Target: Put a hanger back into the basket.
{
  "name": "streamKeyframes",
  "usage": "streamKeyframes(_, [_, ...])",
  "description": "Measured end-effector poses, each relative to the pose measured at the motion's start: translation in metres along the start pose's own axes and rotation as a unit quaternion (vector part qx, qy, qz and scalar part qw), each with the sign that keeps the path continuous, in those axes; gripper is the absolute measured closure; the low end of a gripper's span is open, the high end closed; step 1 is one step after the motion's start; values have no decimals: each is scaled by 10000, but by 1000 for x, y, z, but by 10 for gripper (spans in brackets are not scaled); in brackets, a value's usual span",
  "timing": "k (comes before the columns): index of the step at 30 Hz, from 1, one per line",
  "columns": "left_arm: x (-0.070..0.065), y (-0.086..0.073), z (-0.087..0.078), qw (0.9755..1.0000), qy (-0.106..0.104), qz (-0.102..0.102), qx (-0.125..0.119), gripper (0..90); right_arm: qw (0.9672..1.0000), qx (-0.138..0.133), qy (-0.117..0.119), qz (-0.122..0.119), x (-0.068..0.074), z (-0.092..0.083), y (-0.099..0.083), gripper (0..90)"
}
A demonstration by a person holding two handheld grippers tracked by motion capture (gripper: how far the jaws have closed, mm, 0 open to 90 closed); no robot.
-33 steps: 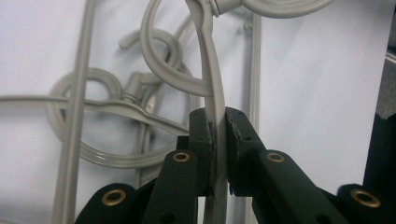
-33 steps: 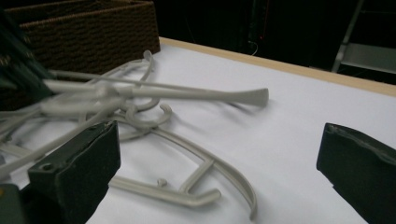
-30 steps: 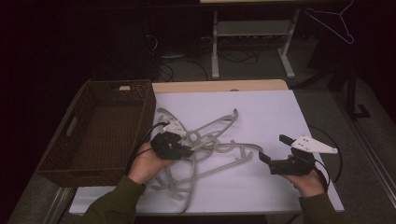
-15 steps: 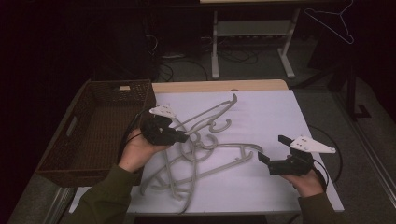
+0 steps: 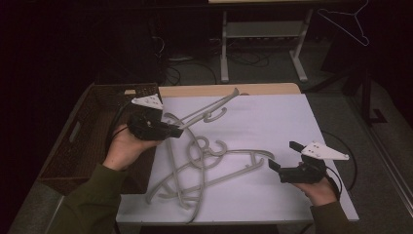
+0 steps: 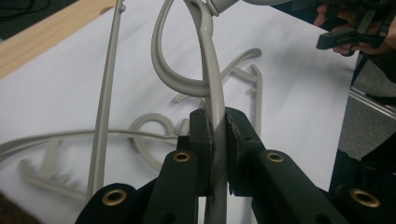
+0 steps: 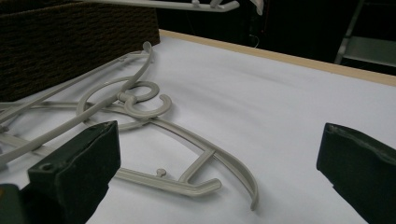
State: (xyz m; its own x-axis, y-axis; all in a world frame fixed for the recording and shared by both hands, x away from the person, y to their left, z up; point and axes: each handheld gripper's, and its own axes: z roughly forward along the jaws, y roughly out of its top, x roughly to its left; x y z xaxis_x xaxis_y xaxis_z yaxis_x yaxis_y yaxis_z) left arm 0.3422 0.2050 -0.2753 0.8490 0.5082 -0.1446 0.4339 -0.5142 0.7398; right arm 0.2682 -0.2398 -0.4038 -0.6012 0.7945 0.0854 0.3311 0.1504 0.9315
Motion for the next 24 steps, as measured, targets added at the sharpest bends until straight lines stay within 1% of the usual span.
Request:
streamKeyframes(4, [6, -5, -15, 9999, 28, -76, -97, 825, 10000, -1, -2, 15, 1, 0, 0, 0])
streamKeyframes(7, [11, -7, -26, 9999, 96, -70, -102, 825, 10000, -23, -5, 12, 0, 0, 0, 0])
streamKeyframes(9, [15, -9, -35, 9998, 126, -79, -152, 825, 10000, -8, -3, 0, 0, 1, 0, 0])
streamKeyframes(11, [19, -12, -44, 9996, 132, -128, -201, 825, 10000, -5, 4, 0, 1, 1, 0, 0])
streamKeyframes(12, [19, -12, -44, 9996, 132, -128, -201, 825, 10000, -5, 4, 0, 1, 1, 0, 0])
streamKeyframes(13, [21, -13, -49, 9995, 160, -125, -225, 825, 10000, 5, -2, 1, 1, 2, 0, 0])
streamKeyframes(14, [24, -17, -59, 9993, 224, -117, -262, 826, 10000, 24, -4, -10, 1, 2, -1, 0])
streamKeyframes(15, [24, -17, -59, 9993, 224, -117, -262, 826, 10000, 24, -4, -10, 1, 2, -1, 0])
streamKeyframes(16, [27, -22, -69, 9989, 301, -171, -303, 826, 10000, 33, -15, -11, 1, 2, -1, 0])
streamKeyframes(17, [29, -24, -74, 9987, 353, -177, -321, 826, 10000, 32, -17, -11, 1, 2, -1, 0])
streamKeyframes(22, [36, -38, -97, 9977, 509, -276, -360, 826, 10000, 30, -41, -9, 1, 1, -1, 0])
streamKeyframes(23, [36, -38, -97, 9977, 509, -276, -360, 826, 10000, 26, -42, -5, 1, 1, -1, 0])
streamKeyframes(24, [39, -44, -105, 9971, 571, -326, -380, 825, 10000, 28, -48, -2, 1, 1, -1, 0])
